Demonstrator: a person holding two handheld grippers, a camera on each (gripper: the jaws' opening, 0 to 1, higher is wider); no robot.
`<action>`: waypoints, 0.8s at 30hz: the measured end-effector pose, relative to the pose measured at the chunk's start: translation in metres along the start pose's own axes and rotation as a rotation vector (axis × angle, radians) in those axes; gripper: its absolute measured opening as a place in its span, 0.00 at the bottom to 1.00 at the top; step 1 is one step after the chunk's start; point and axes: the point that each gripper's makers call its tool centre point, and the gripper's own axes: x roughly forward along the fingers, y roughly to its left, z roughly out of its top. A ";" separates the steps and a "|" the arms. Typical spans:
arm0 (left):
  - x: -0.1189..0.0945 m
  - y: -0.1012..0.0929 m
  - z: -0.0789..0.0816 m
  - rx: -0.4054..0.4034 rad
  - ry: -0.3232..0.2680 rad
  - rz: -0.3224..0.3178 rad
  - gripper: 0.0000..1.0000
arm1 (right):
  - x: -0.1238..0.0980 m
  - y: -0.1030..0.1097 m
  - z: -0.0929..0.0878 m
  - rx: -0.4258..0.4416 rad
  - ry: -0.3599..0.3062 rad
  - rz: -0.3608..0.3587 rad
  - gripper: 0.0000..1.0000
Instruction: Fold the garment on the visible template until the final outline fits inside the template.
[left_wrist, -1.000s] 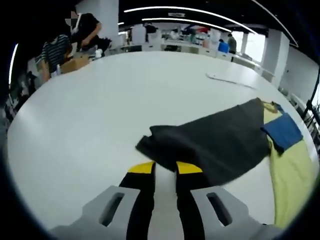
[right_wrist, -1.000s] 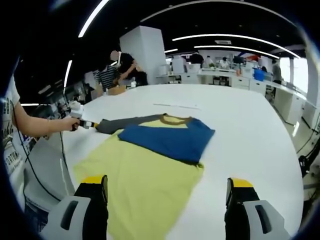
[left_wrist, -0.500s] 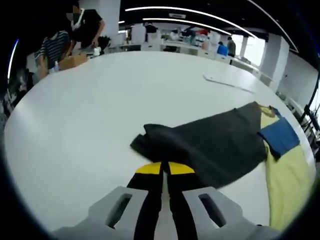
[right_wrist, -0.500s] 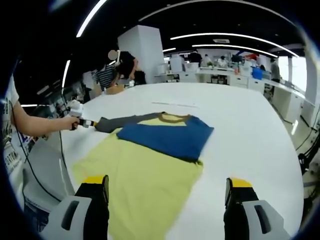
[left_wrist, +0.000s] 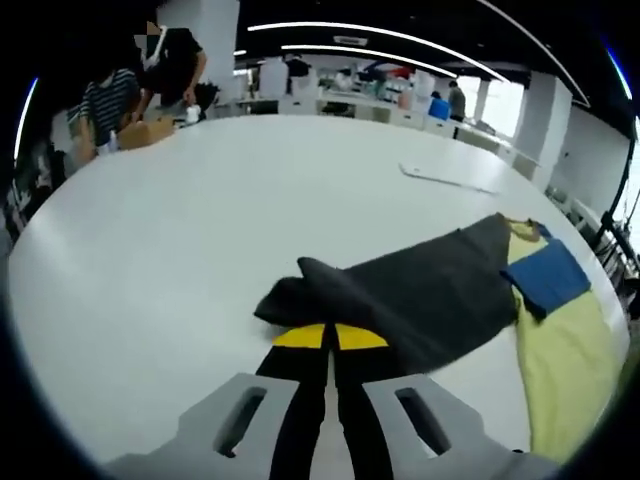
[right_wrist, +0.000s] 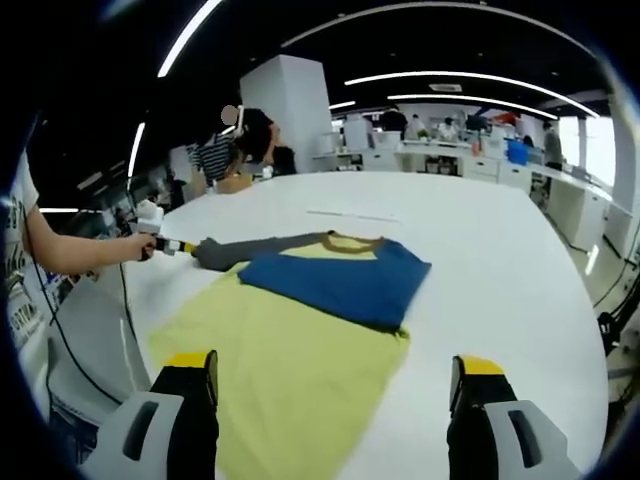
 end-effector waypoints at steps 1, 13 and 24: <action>-0.003 0.001 0.001 0.008 0.000 0.004 0.00 | 0.000 0.001 0.001 -0.002 -0.003 0.005 0.95; -0.031 0.019 -0.001 0.011 0.014 0.042 0.00 | -0.001 0.006 0.003 -0.017 -0.013 0.026 0.96; -0.041 0.051 -0.024 0.016 0.078 0.117 0.00 | -0.003 0.007 -0.004 -0.013 0.001 0.029 0.96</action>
